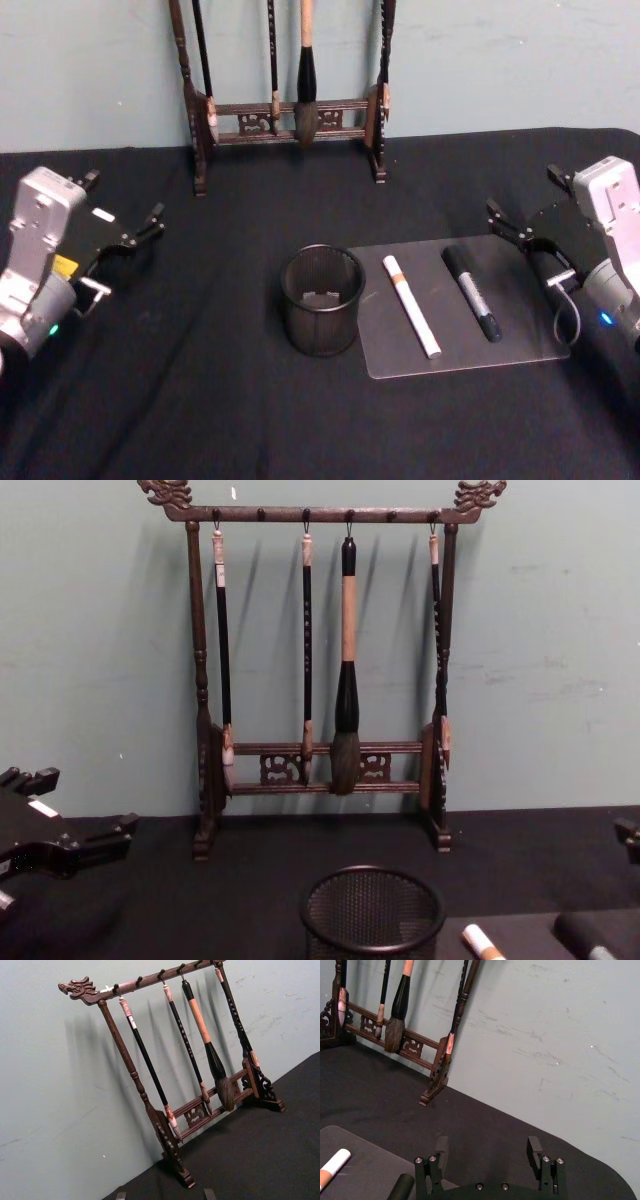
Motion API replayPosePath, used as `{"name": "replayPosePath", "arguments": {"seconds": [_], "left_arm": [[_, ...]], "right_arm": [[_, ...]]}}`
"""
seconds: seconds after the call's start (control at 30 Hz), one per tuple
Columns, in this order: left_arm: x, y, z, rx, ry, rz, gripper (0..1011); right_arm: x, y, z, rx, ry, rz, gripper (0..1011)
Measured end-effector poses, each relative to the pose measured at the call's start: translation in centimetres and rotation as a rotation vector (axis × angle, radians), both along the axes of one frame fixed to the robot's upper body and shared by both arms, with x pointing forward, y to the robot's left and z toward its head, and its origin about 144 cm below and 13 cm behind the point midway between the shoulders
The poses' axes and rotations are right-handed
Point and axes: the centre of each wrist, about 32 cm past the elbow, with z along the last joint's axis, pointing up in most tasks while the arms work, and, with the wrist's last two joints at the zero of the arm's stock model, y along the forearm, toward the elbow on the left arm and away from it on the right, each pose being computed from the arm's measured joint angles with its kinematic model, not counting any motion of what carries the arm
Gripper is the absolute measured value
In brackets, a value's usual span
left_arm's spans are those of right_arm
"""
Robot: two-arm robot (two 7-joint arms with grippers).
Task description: Pick up the water-based marker from the table and place it into the pen holder.
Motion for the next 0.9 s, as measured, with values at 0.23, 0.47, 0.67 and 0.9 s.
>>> {"name": "replayPosePath", "arguments": {"seconds": [0.23,0.47,0.67,0.9], "left_arm": [[0.0,0.0,0.0,0.0,0.0,0.0,1001],[0.0,0.0,0.0,0.0,0.0,0.0,1001],[0.0,0.0,0.0,0.0,0.0,0.0,1001],[0.0,0.0,0.0,0.0,0.0,0.0,1001]], "right_arm": [[0.0,0.0,0.0,0.0,0.0,0.0,1002],[0.0,0.0,0.0,0.0,0.0,0.0,1003],[0.0,0.0,0.0,0.0,0.0,0.0,1002],[0.0,0.0,0.0,0.0,0.0,0.0,1002]]}}
